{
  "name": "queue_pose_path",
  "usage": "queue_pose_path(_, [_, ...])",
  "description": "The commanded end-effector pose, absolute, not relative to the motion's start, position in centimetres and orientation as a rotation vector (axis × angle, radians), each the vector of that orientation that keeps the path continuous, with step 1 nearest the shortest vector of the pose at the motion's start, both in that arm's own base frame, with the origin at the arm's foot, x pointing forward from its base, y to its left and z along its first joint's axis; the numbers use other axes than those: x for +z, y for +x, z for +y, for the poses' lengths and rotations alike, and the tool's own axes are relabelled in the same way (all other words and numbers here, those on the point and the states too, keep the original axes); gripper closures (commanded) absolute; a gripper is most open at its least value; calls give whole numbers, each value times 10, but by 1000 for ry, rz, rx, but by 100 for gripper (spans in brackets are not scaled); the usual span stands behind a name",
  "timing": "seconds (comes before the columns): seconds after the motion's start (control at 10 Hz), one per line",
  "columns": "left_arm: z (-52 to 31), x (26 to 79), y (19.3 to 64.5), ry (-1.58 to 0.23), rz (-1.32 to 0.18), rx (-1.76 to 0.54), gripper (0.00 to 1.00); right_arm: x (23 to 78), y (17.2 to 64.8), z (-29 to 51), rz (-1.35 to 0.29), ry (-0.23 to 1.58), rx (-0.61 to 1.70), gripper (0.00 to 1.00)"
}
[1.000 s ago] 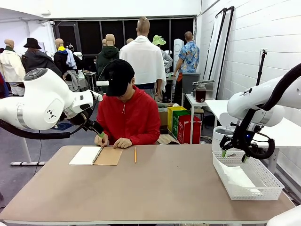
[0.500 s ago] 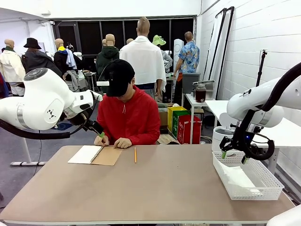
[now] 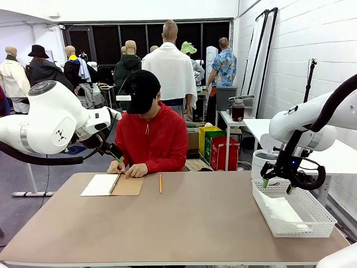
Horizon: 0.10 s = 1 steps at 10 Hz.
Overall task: Sort the paper based on its condition.
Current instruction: If a person hands you a paper, place it in the Organizing basket , and if it's crumpled, put it in the Trash can.
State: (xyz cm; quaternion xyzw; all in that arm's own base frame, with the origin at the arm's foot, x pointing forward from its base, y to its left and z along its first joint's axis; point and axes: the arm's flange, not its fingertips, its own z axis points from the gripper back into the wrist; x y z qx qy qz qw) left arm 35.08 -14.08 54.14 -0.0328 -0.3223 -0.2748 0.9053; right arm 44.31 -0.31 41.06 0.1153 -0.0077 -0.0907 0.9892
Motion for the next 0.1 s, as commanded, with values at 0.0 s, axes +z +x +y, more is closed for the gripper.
queue_pose_path(0.0, [-140,541,351,-69,-670,-566,0,409,444,-4,-14,231,-184,0])
